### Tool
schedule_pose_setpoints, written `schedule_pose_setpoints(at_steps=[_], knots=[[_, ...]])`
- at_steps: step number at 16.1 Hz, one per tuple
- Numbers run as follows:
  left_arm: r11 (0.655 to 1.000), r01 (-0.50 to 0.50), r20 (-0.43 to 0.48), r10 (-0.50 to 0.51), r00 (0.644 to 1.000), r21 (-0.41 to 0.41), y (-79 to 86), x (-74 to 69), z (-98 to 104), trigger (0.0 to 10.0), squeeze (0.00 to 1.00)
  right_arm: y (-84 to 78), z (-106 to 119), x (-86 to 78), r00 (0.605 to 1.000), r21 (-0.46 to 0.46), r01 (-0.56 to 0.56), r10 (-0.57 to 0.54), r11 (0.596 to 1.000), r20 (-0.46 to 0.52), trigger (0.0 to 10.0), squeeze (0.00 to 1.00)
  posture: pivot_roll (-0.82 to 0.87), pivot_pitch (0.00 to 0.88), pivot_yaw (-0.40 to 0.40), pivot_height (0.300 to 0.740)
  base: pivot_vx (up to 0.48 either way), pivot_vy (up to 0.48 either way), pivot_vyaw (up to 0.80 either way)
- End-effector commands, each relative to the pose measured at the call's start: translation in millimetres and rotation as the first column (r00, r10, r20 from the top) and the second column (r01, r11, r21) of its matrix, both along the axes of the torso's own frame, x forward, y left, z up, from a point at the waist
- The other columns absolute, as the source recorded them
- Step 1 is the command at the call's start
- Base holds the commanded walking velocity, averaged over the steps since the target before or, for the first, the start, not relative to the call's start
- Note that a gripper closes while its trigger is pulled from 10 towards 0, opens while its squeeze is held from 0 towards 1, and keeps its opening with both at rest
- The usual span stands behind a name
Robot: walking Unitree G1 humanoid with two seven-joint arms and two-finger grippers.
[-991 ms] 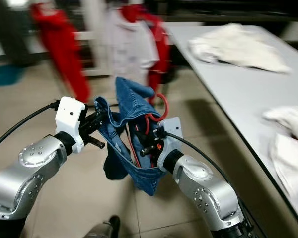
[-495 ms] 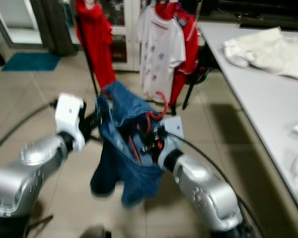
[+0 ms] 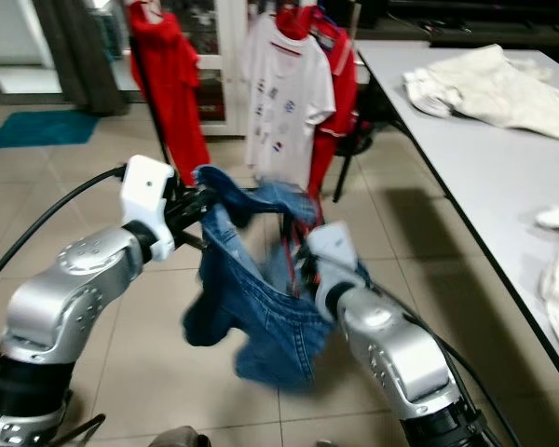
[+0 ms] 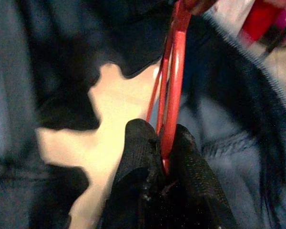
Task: Hang hanger
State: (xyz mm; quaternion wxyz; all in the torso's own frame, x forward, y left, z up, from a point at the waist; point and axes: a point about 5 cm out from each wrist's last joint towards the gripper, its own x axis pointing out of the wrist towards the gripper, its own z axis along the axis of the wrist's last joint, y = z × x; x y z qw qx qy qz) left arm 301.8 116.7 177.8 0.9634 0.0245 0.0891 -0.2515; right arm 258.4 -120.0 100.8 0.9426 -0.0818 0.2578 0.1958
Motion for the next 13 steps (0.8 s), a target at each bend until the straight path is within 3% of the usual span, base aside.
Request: schedule_pose_setpoints(at_steps=[1,2,3,4,6,7,9,11,12,13], knots=[[1.000,-0.012,0.073,0.011,0.997,0.022,0.2,8.7,13,0.0,0.00,1.1,-11,-4.2,0.997,-0.077,-0.048,0.043,0.996,-0.066,10.0,0.00,0.03,0.045,0.010,0.740,0.000,0.000,0.00],[0.998,0.007,0.075,-0.012,0.997,0.069,-5.4,13.0,9,0.0,0.00,3.1,-18,-4.1,0.993,-0.121,-0.080,0.069,0.989,-0.095,10.0,0.00,0.03,0.046,0.010,0.740,0.000,0.000,0.00],[0.995,0.012,0.068,-0.019,0.998,0.095,-8.5,16.4,4,0.0,0.00,6.3,-15,-1.2,0.994,-0.104,-0.071,0.062,0.992,-0.088,10.0,0.00,0.03,0.048,0.009,0.740,0.000,0.000,0.00],[0.987,-0.007,0.053,-0.002,0.999,0.160,-7.9,21.5,-5,0.0,0.00,12.0,-5,3.0,0.997,-0.024,-0.050,0.048,0.998,-0.061,10.0,0.00,0.03,0.047,0.011,0.740,0.000,0.000,0.00],[0.960,-0.042,0.052,0.029,0.998,0.278,0.0,26.0,-17,0.0,0.00,13.6,8,5.5,0.999,0.037,-0.038,0.038,0.999,-0.015,10.0,0.00,0.02,0.050,0.014,0.740,0.000,0.000,0.00],[0.954,-0.049,0.044,0.037,0.998,0.295,3.5,25.9,-20,0.0,0.00,10.7,15,8.1,1.000,0.089,0.009,-0.011,0.996,0.015,10.0,0.00,0.01,0.050,0.015,0.740,0.000,0.000,0.00],[0.957,-0.058,0.041,0.049,0.998,0.284,10.3,19.8,-19,0.0,0.00,-5.6,16,10.0,0.991,0.122,0.130,-0.134,0.984,0.020,10.0,0.00,0.01,0.050,0.012,0.740,0.000,0.000,0.00],[0.973,-0.059,0.047,0.050,0.998,0.223,14.0,12.9,-15,0.0,0.00,-18.1,12,10.4,0.978,0.108,0.205,-0.208,0.973,0.021,10.0,0.00,0.01,0.052,0.012,0.740,0.000,0.000,0.00],[0.973,-0.057,0.047,0.048,0.998,0.222,15.8,9.5,-15,0.0,0.00,-18.9,16,12.1,0.974,0.154,0.216,-0.224,0.964,0.034,10.0,0.00,0.02,0.052,0.007,0.740,0.000,0.000,0.00],[0.977,-0.052,0.032,0.046,0.998,0.206,18.2,3.8,-16,0.0,0.00,-17.2,26,15.6,0.966,0.280,0.235,-0.256,0.931,0.040,10.0,0.00,0.02,0.052,0.007,0.740,0.000,0.000,0.00]])
